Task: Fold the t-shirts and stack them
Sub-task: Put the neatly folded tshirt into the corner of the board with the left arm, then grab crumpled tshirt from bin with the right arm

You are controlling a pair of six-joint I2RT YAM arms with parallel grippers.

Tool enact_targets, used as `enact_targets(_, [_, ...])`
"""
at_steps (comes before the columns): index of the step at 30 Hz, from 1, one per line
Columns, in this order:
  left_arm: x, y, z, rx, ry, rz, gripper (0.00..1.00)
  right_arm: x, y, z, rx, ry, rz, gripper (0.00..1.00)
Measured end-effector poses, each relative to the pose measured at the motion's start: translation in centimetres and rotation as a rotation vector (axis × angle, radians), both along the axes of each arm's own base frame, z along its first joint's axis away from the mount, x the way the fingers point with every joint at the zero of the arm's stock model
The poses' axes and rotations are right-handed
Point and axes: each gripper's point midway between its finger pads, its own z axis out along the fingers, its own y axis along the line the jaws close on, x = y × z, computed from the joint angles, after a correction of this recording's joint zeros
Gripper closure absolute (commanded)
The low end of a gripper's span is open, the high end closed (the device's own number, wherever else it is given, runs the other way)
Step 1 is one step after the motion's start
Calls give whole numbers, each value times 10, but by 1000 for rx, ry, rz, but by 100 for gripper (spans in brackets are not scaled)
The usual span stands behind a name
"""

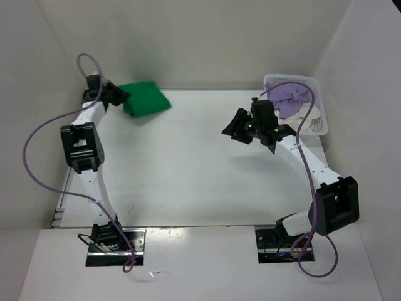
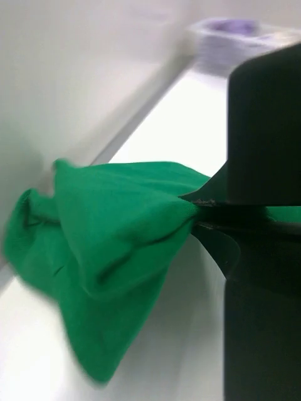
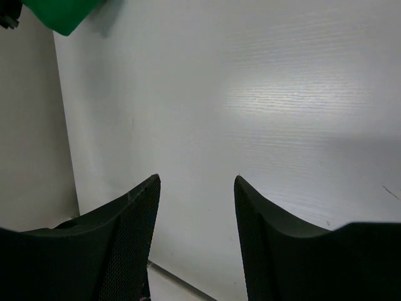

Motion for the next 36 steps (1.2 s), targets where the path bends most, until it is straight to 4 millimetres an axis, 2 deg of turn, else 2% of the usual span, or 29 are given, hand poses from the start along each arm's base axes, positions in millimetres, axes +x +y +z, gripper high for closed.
enact_targets(3, [-13, 95, -12, 15, 30, 178, 94, -2, 1, 3, 4, -9, 15, 43])
enact_targets(5, [-31, 145, -28, 23, 70, 284, 83, -3, 2, 4, 8, -8, 23, 43])
enact_targets(6, [-42, 162, -40, 25, 99, 324, 62, -4, 3, 4, 9, -8, 28, 43])
enact_targets(7, [-52, 173, -50, 29, 120, 348, 50, -5, 3, 4, 12, -7, 33, 43])
enact_targets(9, [-71, 176, -73, 19, 177, 373, 28, -7, 4, 4, 16, -5, 41, 43])
enact_targets(10, [-80, 171, -83, 4, 209, 378, 12, -7, 5, 4, 18, -4, 45, 43])
enact_targets(11, [-87, 166, -90, -1, 230, 374, 7, -8, 5, 4, 20, -3, 49, 43])
enact_targets(12, [-87, 161, -89, -12, 217, 369, 2, -9, 6, 4, 21, -2, 52, 43])
enact_targets(16, [-95, 149, -68, -1, 191, 365, 0, -11, 6, 6, 24, -6, 60, 38])
enact_targets(20, [-118, 140, -60, -7, 197, 385, 0, -12, 4, 7, 18, -15, 54, 30])
enact_targets(22, [-136, 133, -59, -13, 211, 395, 0, -10, 2, 9, 10, -23, 43, 35])
enact_targets(23, [-144, 129, -59, -17, 217, 397, 0, -10, 1, 9, 7, -25, 39, 42])
enact_targets(25, [-164, 118, -56, -20, 226, 402, 0, -10, 0, 8, 3, -27, 36, 50])
enact_targets(26, [-174, 112, -55, -19, 235, 403, 0, -12, 0, 6, 8, -20, 36, 52])
enact_targets(27, [-183, 105, -52, -15, 241, 398, 0, -15, 1, 2, 13, -9, 37, 59])
enact_targets(29, [-197, 89, -39, 4, 234, 372, 0, -23, 6, -10, 23, 22, 47, 66])
enact_targets(30, [-201, 79, -31, 17, 222, 348, 0, -30, 13, -18, 28, 45, 60, 74])
enact_targets(33, [-211, 26, 3, 71, 169, 207, 0, -64, 42, -40, 65, 130, 137, 79])
enact_targets(36, [-226, -59, 36, 84, 109, -38, 0, -105, 76, -57, 117, 217, 225, 77])
